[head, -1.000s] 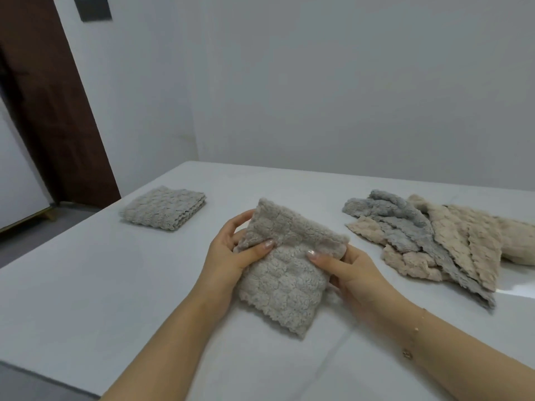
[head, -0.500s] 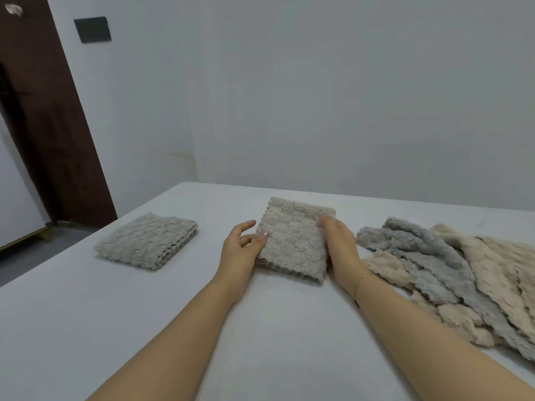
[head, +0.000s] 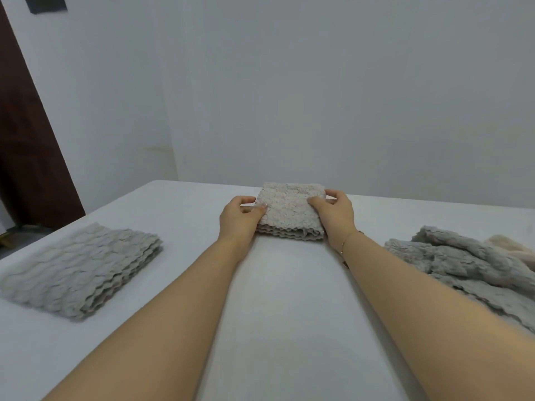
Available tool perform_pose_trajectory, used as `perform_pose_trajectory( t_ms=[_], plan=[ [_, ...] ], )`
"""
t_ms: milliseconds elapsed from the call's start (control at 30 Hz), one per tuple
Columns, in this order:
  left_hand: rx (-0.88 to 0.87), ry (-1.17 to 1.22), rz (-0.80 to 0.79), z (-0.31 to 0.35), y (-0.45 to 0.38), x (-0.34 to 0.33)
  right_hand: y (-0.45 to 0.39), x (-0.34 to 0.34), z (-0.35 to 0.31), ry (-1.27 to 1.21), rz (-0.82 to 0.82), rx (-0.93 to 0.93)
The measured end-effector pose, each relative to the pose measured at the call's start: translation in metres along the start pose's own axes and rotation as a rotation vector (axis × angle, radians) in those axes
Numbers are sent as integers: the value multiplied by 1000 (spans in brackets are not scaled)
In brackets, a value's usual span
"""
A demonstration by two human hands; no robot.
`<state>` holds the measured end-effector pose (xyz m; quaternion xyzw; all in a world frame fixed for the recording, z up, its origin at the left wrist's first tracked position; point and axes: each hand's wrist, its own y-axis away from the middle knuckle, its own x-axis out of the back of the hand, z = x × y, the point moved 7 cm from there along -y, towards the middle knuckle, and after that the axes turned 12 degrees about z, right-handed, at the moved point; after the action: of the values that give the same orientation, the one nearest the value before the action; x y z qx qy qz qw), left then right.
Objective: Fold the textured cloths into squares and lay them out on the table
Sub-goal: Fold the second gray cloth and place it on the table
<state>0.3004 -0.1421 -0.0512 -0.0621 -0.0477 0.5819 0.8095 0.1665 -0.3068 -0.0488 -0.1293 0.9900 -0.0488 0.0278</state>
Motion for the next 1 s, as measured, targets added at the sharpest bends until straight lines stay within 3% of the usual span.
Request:
perform_pose_trajectory(
  t_ms=[233,533,800,1000],
  plan=[
    [-108,-293,167,1,-27,-14,-24,-11,0,233,141,131],
    [-98,-322,237,-2,-32,-11,-33,-16,3,307,150,139],
    [-142,-354,238,-3,-29,-11,-21,-13,-3,251,42,157],
    [-126,-343,237,-3,-29,-10,12,-16,-9,232,-289,170]
  ],
)
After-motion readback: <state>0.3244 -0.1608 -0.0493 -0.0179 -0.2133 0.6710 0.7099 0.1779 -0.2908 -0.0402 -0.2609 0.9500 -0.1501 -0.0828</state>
